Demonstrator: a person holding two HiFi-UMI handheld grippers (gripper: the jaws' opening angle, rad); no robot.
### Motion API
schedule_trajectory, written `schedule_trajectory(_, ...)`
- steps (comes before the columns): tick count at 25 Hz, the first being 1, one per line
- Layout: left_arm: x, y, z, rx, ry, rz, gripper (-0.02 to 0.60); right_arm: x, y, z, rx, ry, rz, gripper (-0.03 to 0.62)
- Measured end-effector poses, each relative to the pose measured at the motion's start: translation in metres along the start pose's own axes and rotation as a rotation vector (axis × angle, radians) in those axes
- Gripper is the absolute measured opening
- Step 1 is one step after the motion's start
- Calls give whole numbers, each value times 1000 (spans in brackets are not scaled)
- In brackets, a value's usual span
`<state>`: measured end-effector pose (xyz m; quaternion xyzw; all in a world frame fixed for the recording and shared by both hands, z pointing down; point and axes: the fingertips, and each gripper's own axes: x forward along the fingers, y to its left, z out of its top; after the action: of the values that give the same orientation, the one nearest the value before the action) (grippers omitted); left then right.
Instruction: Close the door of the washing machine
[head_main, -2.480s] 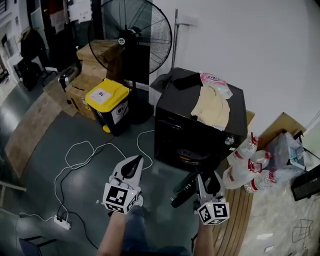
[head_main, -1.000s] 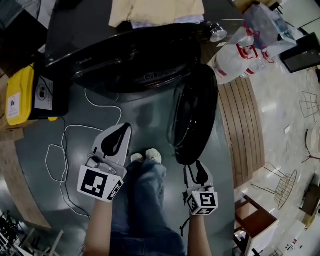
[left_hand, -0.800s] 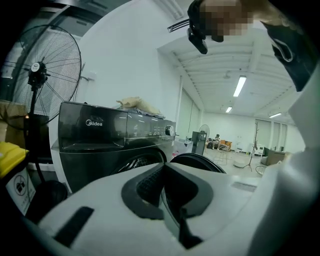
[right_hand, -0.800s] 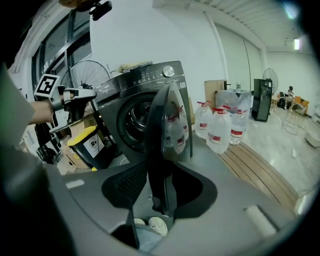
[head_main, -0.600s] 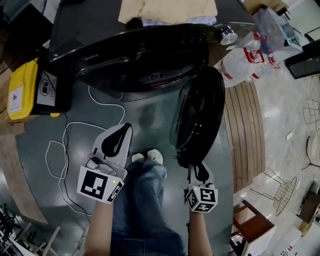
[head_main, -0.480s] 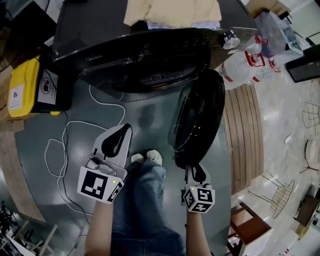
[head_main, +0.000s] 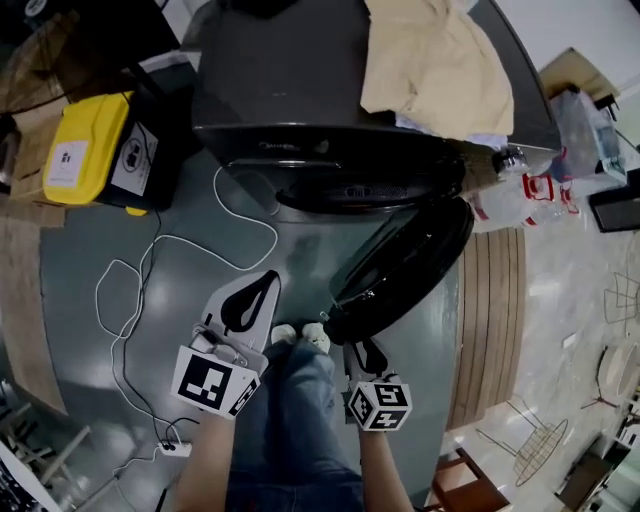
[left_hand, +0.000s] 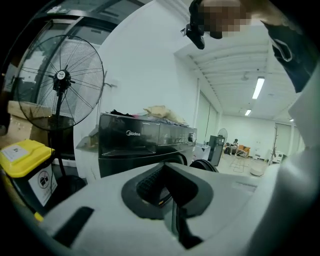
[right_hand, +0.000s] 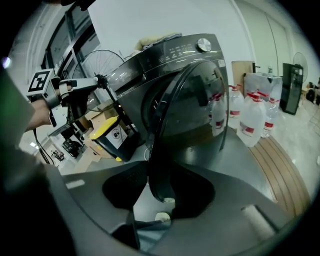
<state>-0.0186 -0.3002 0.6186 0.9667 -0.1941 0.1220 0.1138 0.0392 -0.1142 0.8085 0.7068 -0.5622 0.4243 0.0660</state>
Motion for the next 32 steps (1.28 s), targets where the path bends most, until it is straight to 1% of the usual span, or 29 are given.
schedule_trajectory(2, -7, 15, 4, -8, -8, 27, 0, 17, 17, 10, -30, 6, 57, 156)
schedule_trajectory(5, -17, 32, 7, -18, -14, 58, 0, 39, 39, 27, -102, 6, 127, 156)
schedule_trajectory(8, -25, 48, 6, -31, -14, 86, 0, 63, 57, 47, -188, -7, 186, 140)
schedule_trajectory(9, -27, 54, 5, -37, -13, 95, 0, 71, 62, 55, -213, -17, 197, 128)
schedule_trajectory(10, -29, 59, 3, -43, -13, 104, 0, 79, 65, 64, -233, -30, 204, 95)
schedule_trajectory(11, -30, 64, 2, -49, -13, 113, 0, 87, 68, 73, -249, -44, 211, 45)
schedule_trajectory(12, -31, 68, 0, -55, -13, 120, 0, 96, 70, 82, -263, -56, 218, 43)
schedule_trajectory(14, -32, 76, -3, -66, -12, 132, 0, 114, 76, 97, -297, -74, 231, 12)
schedule_trajectory(15, -32, 79, -5, -70, -11, 137, 0, 122, 79, 105, -315, -82, 237, 12)
schedule_trajectory(17, -31, 86, -8, -75, -8, 145, 0, 139, 85, 120, -339, -100, 238, 12)
schedule_trajectory(20, -29, 95, -11, -82, -3, 151, 0, 164, 89, 145, -338, -133, 214, 11)
schedule_trajectory(24, -24, 107, -8, -106, -33, 166, 0, 194, 89, 174, -323, -163, 173, 11)
schedule_trajectory(28, -20, 114, -9, -82, -19, 161, 0, 207, 96, 175, -349, -140, 171, 11)
schedule_trajectory(32, -13, 122, 1, -103, -44, 169, 0, 206, 95, 176, -339, -155, 162, 11)
